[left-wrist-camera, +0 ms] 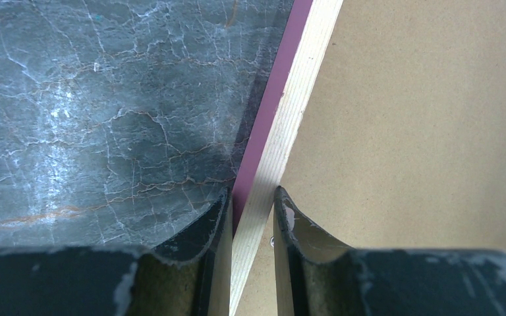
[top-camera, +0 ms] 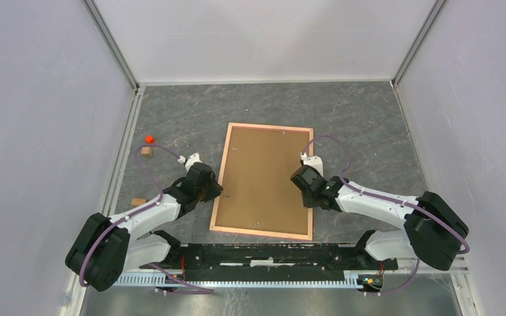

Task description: Put the photo into the frame

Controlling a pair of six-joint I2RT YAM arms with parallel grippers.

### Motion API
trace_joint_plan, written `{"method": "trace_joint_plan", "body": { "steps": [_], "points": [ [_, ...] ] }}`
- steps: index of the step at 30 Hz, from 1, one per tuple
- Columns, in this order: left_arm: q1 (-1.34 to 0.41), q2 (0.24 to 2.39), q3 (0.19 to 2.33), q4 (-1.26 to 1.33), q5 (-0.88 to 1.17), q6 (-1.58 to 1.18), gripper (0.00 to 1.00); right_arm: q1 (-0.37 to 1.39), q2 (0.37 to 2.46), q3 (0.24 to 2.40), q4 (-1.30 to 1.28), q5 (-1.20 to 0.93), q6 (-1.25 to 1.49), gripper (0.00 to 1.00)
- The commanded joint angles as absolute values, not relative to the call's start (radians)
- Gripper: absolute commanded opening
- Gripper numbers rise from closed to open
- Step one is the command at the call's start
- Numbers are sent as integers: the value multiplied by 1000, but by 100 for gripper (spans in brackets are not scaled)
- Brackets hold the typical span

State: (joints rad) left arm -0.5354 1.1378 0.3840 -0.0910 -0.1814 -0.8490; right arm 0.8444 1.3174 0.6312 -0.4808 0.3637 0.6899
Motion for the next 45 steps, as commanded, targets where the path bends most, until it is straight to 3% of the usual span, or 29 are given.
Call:
{"method": "trace_joint_plan", "body": {
  "steps": [1,4,10,12,15,23,28,34,39,41,43,45],
  "points": [
    [-539,1152,376,-132,-172,-916,2,885,1383,594,-438,235,699,36],
    [-539,1147,373,-135,-174,-916,2,892,1359,582,-417,216,697,42],
    [-538,1144,373,-136,-175,-916,2,891,1346,550,-410,215,699,44],
    [-539,1144,374,-137,-171,-916,2,891,1351,540,-400,205,701,38],
    [-538,1143,376,-139,-163,-919,2,891,1342,525,-373,196,707,19],
    [-537,1172,373,-105,-44,-917,2,872,1398,615,-345,271,661,23],
    [-539,1210,403,-89,133,-885,2,806,1454,673,-251,282,551,23],
    [-569,1209,383,-45,252,-922,2,710,1564,798,-225,274,373,29],
    [-694,1196,368,-17,244,-980,2,617,1667,871,-198,271,293,34],
    [-786,1201,372,-5,212,-1031,2,582,1704,904,-165,211,257,41],
    [-903,1237,397,72,172,-1078,2,560,1743,956,-147,168,223,58],
    [-1000,1308,454,83,142,-1095,2,548,1788,1041,-162,151,195,68]
  ]
}}
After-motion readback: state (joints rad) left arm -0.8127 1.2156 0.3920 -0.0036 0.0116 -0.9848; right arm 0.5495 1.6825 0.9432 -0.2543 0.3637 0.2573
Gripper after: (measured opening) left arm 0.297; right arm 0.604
